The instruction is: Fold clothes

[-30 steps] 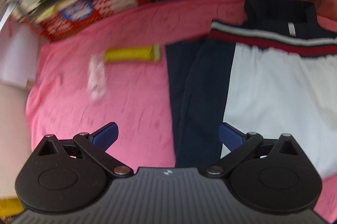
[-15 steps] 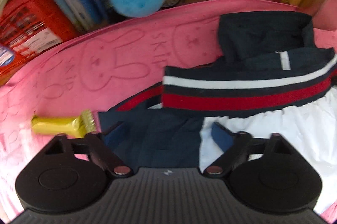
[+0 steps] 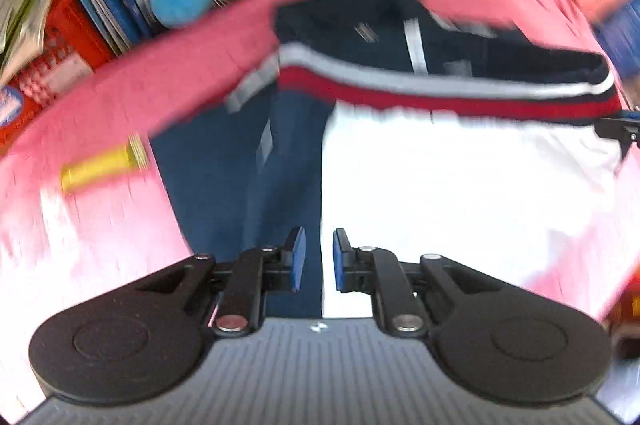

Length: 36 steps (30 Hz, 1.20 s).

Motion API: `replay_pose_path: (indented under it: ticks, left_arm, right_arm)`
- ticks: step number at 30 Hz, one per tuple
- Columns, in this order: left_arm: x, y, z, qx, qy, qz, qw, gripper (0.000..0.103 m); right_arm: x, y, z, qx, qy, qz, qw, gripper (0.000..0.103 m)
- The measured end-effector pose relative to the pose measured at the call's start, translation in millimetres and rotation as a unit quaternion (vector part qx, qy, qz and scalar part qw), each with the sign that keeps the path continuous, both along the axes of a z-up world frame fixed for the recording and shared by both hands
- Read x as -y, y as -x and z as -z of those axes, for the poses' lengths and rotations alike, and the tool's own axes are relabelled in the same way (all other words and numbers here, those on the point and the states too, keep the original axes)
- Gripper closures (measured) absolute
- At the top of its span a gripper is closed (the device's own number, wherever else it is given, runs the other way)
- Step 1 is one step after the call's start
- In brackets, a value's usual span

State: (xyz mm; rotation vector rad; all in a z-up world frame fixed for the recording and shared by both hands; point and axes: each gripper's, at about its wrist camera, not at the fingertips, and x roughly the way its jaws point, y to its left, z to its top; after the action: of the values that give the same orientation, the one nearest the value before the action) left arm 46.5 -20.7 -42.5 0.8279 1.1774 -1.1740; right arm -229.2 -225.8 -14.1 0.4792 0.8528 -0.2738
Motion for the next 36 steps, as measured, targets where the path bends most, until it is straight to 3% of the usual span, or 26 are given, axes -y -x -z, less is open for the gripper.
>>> replay_pose_path:
  ticks: [3,7,10,11,12,14,17,19,20,23,25,26,27,28,30,32,34,35,36]
  left_arm:
    - [-42,24,-10,0.018,-0.009,0.001,0.9998,0.085]
    - [-65,16,-15,0.030,-0.008,-0.056,0.9979,0.083]
    - [-57,9,-12,0.042,-0.004,-0.078,0.9961,0.083]
    - [-51,8,-10,0.042,-0.001,-0.080,0.9959,0.082]
    - [-45,7,-8,0.043,0.003,-0.082,0.9957,0.081]
    - [-32,4,-4,0.044,0.009,-0.087,0.9952,0.074]
    - [-14,0,2,0.046,0.019,-0.094,0.9943,0.063]
    - [-2,-2,6,0.047,0.025,-0.099,0.9937,0.063]
    - [4,-4,9,0.047,0.028,-0.101,0.9934,0.063]
    - [16,-7,13,0.049,0.036,-0.107,0.9924,0.062]
    - [7,-6,11,0.051,0.036,-0.108,0.9921,0.062]
    - [2,-6,10,0.052,0.036,-0.109,0.9920,0.062]
    - [-2,-6,9,0.053,0.036,-0.110,0.9919,0.062]
    - [-6,-6,8,0.054,0.036,-0.110,0.9918,0.062]
    - [-15,-5,6,0.056,0.036,-0.112,0.9915,0.062]
    - [-24,-5,4,0.058,0.036,-0.113,0.9912,0.062]
    - [-33,-4,2,0.060,0.036,-0.115,0.9910,0.060]
    - [-37,-4,1,0.061,0.036,-0.115,0.9908,0.054]
    - [-42,-4,0,0.062,0.036,-0.116,0.9907,0.052]
  right_arm:
    - [-48,41,-2,-0.028,-0.028,-0.056,0.998,0.090]
    - [-92,84,21,-0.104,-0.069,-0.099,0.987,0.089]
    - [-106,107,34,-0.167,-0.092,-0.105,0.976,0.082]
    - [-106,114,34,-0.181,-0.098,-0.101,0.973,0.073]
    - [-103,120,25,-0.173,-0.096,-0.091,0.976,0.049]
    - [-91,128,-4,-0.124,-0.067,-0.067,0.988,0.017]
    - [-65,121,-41,-0.030,-0.038,-0.043,0.998,0.015]
    - [-41,92,-43,0.030,-0.039,-0.038,0.998,0.011]
    - [-28,67,-37,0.050,-0.047,-0.043,0.997,0.009]
    - [-1,-27,10,0.036,-0.040,-0.057,0.997,0.005]
    - [0,-83,49,-0.013,-0.028,-0.040,0.999,0.006]
    - [-3,-102,68,-0.032,-0.050,-0.035,0.998,0.030]
    - [-9,-116,83,-0.055,-0.071,-0.032,0.995,0.066]
    - [-22,-124,87,-0.076,-0.056,-0.030,0.995,0.083]
    - [-66,-116,69,-0.039,-0.035,-0.096,0.994,0.086]
    - [-113,-100,50,-0.019,-0.078,-0.175,0.981,0.086]
    - [-161,-85,39,-0.018,-0.131,-0.271,0.953,0.085]
    - [-185,-78,35,-0.017,-0.157,-0.319,0.935,0.080]
    - [-200,-73,37,-0.032,-0.167,-0.341,0.924,0.068]
